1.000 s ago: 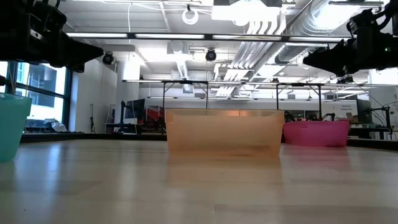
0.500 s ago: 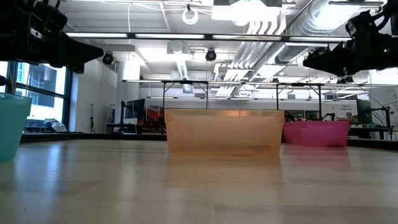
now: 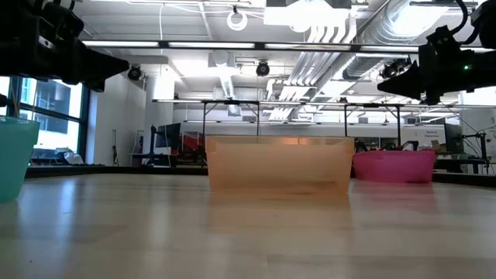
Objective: Sort silverware by color (type)
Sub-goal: Return to Home Position
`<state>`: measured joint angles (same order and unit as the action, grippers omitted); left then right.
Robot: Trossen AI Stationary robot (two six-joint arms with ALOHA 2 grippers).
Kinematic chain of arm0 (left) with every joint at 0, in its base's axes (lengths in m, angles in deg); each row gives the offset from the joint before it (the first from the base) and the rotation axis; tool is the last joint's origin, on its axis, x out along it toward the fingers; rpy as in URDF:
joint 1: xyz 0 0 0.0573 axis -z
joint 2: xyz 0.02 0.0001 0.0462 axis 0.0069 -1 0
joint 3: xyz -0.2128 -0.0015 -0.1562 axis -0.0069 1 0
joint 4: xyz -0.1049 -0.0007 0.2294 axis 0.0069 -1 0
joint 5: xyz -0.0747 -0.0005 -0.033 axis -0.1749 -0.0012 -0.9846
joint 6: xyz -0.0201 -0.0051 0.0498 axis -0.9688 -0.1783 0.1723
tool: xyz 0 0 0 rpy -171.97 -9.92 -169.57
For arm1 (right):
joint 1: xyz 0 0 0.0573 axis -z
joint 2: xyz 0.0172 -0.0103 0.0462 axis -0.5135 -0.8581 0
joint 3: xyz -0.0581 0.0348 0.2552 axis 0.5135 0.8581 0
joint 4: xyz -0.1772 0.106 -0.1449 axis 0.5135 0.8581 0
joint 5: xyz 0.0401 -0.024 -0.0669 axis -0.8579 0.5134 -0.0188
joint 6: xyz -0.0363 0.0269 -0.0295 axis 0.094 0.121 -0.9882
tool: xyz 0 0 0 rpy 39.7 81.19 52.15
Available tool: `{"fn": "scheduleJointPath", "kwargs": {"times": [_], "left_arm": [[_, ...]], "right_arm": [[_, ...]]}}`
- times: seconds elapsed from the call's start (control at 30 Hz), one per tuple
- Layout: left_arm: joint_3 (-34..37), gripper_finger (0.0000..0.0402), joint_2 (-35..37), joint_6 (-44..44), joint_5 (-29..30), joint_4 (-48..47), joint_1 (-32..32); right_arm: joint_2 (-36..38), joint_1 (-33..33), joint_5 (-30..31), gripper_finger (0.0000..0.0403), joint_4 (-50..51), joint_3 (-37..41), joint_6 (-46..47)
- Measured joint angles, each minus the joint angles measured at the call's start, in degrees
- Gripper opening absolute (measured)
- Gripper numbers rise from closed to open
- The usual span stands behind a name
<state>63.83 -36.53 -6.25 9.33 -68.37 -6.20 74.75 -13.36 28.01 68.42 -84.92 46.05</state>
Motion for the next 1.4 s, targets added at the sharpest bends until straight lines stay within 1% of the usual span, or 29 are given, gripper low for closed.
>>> {"fn": "scheduleJointPath", "kwargs": {"times": [0.43,0.5,0.63,0.7,0.77,1.4], "left_arm": [[-0.04,0.0,-2.1,-1.7,1.3,-0.32,-0.02],[-0.04,0.0,-2.1,-6.42,1.26,-0.32,0.0],[-0.04,0.0,-2.1,-19.29,1.26,-0.29,0.0],[-0.04,0.0,-2.1,-22.63,1.28,-0.28,0.0],[-0.04,0.0,-2.1,-24.18,1.26,-0.27,0.0],[-0.04,0.0,-2.1,-24.02,1.26,-0.23,0.0]], "right_arm": [[0.0,0.86,-0.2,0.0,0.02,0.0,-0.2],[0.0,0.86,-0.2,0.0,0.02,0.0,-0.2],[0.0,0.86,-0.2,0.0,0.02,0.0,-0.2],[-0.02,0.86,-0.2,0.0,0.02,0.0,-0.2],[-0.02,0.86,-0.2,0.0,0.02,0.0,-0.2],[-0.02,0.86,-0.19,0.0,0.04,0.0,-0.22]]}}
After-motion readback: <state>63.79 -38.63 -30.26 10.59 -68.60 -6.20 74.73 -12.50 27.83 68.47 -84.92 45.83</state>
